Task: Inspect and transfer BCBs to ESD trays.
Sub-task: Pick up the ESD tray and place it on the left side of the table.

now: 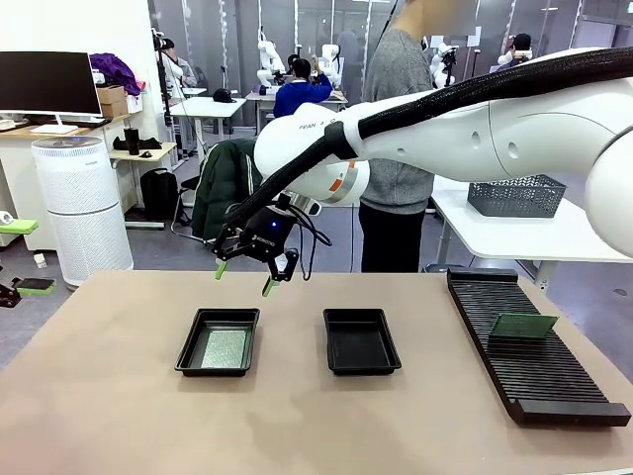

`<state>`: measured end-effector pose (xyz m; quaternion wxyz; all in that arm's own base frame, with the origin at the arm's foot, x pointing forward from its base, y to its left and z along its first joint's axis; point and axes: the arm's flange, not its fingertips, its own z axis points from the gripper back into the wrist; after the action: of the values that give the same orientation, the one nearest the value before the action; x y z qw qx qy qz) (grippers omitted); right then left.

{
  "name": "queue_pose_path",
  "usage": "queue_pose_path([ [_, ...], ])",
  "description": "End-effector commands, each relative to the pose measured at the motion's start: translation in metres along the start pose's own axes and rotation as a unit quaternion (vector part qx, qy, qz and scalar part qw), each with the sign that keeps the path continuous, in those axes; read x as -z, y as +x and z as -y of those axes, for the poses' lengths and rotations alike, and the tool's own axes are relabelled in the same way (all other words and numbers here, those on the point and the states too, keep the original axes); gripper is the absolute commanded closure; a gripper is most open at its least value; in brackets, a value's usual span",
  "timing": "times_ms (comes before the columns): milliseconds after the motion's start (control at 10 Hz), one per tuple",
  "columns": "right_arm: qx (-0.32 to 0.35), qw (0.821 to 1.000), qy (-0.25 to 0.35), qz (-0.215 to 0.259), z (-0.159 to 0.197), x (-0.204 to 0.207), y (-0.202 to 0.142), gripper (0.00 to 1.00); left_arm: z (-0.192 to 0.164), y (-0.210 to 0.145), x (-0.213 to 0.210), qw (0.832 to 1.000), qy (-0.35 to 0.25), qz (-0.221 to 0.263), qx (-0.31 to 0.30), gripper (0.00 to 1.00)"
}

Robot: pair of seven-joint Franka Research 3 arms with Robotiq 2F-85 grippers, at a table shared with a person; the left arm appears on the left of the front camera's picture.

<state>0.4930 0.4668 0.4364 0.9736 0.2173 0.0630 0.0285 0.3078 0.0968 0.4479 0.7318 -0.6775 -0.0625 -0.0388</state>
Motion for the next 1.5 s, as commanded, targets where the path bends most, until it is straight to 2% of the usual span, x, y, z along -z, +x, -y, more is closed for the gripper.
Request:
queue_pose_path([
  [0, -0.002, 1.0, 0.001, 0.002, 0.0, 0.001, -0.002, 0.0, 0.0, -0.002, -0.001, 1.0, 0.0, 0.0, 0.0, 0.0],
  [100, 0.0, 1.0, 0.0, 0.0, 0.0, 0.0, 0.0, 0.0, 0.0, 0.0, 0.0, 1.0, 0.0, 0.0, 0.0, 0.0],
  [300, 0.022, 0.999, 0.017, 0.036, 0.012, -0.013, -0.037, 0.0, 0.022, 0.012, 0.02, 0.997, 0.079, 0.018, 0.012, 0.0],
  [700, 0.047, 0.993, 0.063, 0.084, 0.048, -0.032, -0.077, 0.0, 0.05, 0.038, 0.075, 0.976, 0.219, 0.009, 0.013, 0.0],
  [900, 0.035, 0.992, 0.086, 0.09, 0.064, -0.031, -0.087, 0.0, 0.055, 0.05, 0.103, 0.956, 0.293, -0.001, -0.006, 0.0],
  [1000, 0.034, 0.99, 0.093, 0.103, 0.073, -0.029, -0.09, 0.0, 0.053, 0.06, 0.121, 0.941, 0.338, -0.008, -0.017, 0.0],
  [1200, 0.034, 0.985, 0.116, 0.12, 0.086, -0.024, -0.087, 0.0, 0.043, 0.075, 0.152, 0.908, 0.418, 0.001, -0.024, 0.0],
  [1400, 0.035, 0.983, 0.132, 0.122, 0.095, -0.023, -0.082, 0.0, 0.03, 0.088, 0.173, 0.883, 0.468, 0.019, -0.022, 0.0],
])
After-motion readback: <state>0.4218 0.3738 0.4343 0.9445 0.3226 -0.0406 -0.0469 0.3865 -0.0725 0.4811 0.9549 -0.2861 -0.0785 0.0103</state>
